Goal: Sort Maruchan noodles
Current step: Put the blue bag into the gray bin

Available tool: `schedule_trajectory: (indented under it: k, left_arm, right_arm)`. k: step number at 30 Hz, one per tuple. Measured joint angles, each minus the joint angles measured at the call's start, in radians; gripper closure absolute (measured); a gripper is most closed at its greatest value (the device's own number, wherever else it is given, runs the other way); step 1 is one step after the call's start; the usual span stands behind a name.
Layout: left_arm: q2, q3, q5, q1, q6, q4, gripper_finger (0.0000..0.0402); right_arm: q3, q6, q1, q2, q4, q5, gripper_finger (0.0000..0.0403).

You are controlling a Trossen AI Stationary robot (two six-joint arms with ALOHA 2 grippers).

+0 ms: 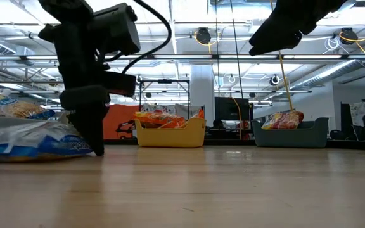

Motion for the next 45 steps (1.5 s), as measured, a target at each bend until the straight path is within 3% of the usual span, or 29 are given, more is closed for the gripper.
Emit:
schedule_trajectory:
  k: [4,12,18,34,40,45]
  left_arm:
    - [0.013,0.004,0.027,-0.001,0.019,-0.003,0.0244]
    - [-0.036,-0.001,0.127,-0.001,0.083,-0.053,0.0391]
    - [-0.115,0.034,0.064,-0.024,0.062,-0.204,0.0398]
    - [-0.46,0.057,-0.307,-0.199,0.109,-0.223,0.04]
    - [-0.524,0.057,-0.433,-0.25,0.109,-0.21,0.04]
    - [-0.549,0.057,-0.458,-0.256,0.143,-0.185,0.0401]
  right_arm:
    - [0.0,0.0,-0.005,0.0,0.0,0.0,0.0145]
    - [0.0,-0.015,-0.006,0.0,-0.002,0.0,0.0145]
    - [0.0,-0.022,-0.006,0.0,-0.001,0.0,0.0145]
    - [0.0,-0.023,-0.006,0.0,0.002,0.005,0.0145]
    - [0.0,-0.022,-0.006,0.0,0.001,0.005,0.0145]
    - [0.0,-0.017,-0.006,0.0,0.002,0.005,0.0145]
